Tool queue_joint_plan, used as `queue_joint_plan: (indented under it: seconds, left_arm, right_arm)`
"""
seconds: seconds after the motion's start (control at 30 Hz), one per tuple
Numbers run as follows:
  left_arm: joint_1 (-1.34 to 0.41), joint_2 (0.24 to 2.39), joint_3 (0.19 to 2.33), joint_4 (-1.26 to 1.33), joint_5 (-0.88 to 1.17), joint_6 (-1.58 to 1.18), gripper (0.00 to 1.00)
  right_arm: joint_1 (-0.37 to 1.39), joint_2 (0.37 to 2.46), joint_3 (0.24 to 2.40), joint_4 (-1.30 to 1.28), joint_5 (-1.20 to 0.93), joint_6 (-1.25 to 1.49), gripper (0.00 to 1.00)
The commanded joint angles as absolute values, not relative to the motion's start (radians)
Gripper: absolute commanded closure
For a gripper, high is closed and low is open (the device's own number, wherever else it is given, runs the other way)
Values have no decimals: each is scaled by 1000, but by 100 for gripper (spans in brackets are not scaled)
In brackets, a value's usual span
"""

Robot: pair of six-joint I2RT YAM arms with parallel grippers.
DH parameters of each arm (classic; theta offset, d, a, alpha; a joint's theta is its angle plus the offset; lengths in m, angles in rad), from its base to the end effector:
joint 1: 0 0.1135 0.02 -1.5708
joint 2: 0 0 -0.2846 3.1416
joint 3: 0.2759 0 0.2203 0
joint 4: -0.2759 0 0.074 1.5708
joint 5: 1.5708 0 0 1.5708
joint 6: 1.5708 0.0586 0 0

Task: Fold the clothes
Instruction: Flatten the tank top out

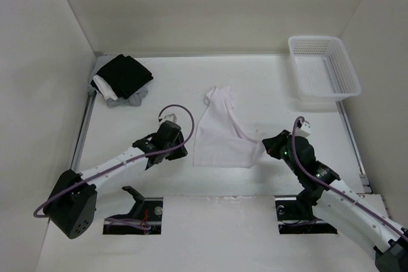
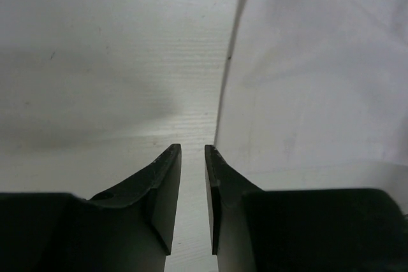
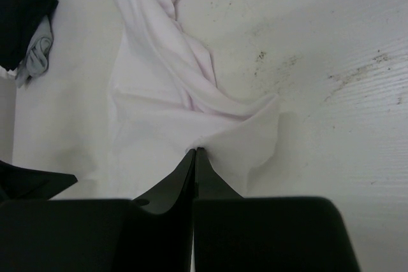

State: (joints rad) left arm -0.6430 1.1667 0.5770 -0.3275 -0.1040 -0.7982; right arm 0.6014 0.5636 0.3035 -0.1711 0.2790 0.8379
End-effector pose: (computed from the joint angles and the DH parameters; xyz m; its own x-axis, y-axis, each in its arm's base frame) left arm 0.1622 -0.1139 0.2022 -0.8344 -0.2648 -0.4834 -0.0740 0.9229 -0.3779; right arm 0.1065 0.0535 0.2145 -0.4815 0.5361 -0.6933 0.0303 0.8008 0.5982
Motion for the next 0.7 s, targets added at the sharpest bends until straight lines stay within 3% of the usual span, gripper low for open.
queue_joint_plan:
  seconds: [0.0, 0.23, 0.4, 0.67]
  left_arm:
    - [-659, 1083, 499, -287, -61, -802, 77]
    - [-746, 1127, 442, -183, -15, -871, 65]
    - [-788, 1195, 472, -175, -26, -865, 65]
    - [-791, 1252, 488, -186, -86, -865, 74]
  right_arm:
    - [594, 575, 310, -118, 282, 836, 100]
    - [597, 581, 316, -124, 284, 834, 100]
    - [597, 560, 318, -135, 291, 845, 100]
    - [607, 538, 318, -147, 298, 850, 100]
